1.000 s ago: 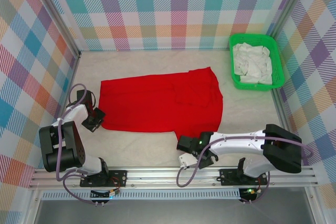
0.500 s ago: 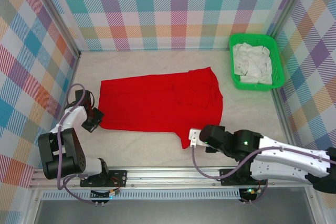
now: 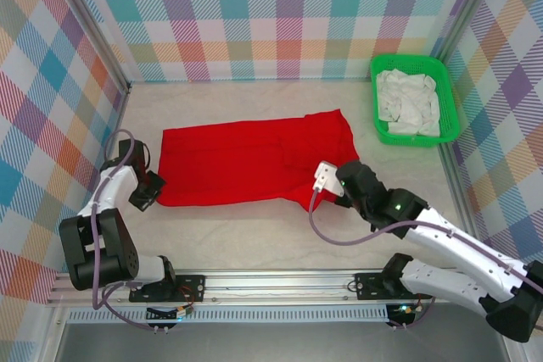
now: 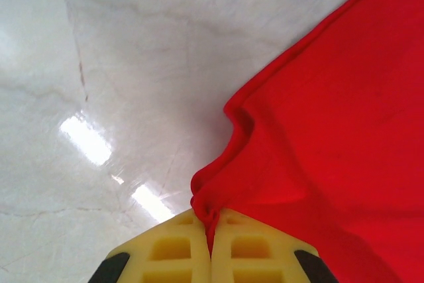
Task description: Fold and stack the t-shirts
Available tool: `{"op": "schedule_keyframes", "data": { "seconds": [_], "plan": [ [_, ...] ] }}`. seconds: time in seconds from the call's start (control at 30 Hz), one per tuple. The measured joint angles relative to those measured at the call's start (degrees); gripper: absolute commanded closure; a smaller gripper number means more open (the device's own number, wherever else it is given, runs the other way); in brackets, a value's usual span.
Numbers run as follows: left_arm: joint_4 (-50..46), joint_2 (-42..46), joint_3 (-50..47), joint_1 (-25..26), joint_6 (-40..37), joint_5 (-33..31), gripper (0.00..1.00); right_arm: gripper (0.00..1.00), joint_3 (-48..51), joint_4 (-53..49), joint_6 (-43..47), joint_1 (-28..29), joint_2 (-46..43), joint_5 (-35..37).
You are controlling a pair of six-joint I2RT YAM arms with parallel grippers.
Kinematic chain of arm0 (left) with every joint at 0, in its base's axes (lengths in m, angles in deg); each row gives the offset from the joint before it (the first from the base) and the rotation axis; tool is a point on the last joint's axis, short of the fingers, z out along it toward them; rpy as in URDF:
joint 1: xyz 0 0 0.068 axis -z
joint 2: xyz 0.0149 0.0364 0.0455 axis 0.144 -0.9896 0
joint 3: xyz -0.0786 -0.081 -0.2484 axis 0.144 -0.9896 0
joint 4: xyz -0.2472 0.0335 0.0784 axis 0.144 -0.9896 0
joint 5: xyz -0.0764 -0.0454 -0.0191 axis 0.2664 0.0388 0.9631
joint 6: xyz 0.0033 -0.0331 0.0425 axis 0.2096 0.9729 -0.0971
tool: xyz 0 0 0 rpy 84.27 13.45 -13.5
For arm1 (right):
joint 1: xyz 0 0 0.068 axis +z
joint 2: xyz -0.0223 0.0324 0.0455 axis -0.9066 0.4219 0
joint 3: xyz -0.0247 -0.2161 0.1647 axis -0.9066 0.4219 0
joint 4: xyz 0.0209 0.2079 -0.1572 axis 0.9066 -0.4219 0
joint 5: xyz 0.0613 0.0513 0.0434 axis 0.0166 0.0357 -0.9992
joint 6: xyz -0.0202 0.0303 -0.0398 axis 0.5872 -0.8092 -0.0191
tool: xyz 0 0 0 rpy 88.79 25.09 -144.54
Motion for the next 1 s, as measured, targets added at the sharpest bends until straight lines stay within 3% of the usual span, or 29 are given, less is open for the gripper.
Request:
{"op": "schedule_keyframes", "data": {
  "seconds": [0.23,0.47,0.73,1.0],
  "plan": [
    [-1.3,-5.1,5.8,0.0,-0.4,0.0,1.0,1.0,-6.5,4.2,8.0,-11.2,7.3,-11.8],
    [-2.4,-10.6,11.4,0.0,-0.4,0.1,1.0,1.0,-16.8,4.5,17.2,-20.1,20.2,-22.7],
    [-3.1,-19.2,18.7,0.1,-1.0,0.8,1.0,1.0,-30.0,2.5,25.8,-25.7,32.7,-30.1],
    [-4.8,-30.0,28.4,1.0,-1.9,2.7,1.0,1.0,-37.1,0.1,29.7,-27.1,41.2,-32.3]
  ]
}}
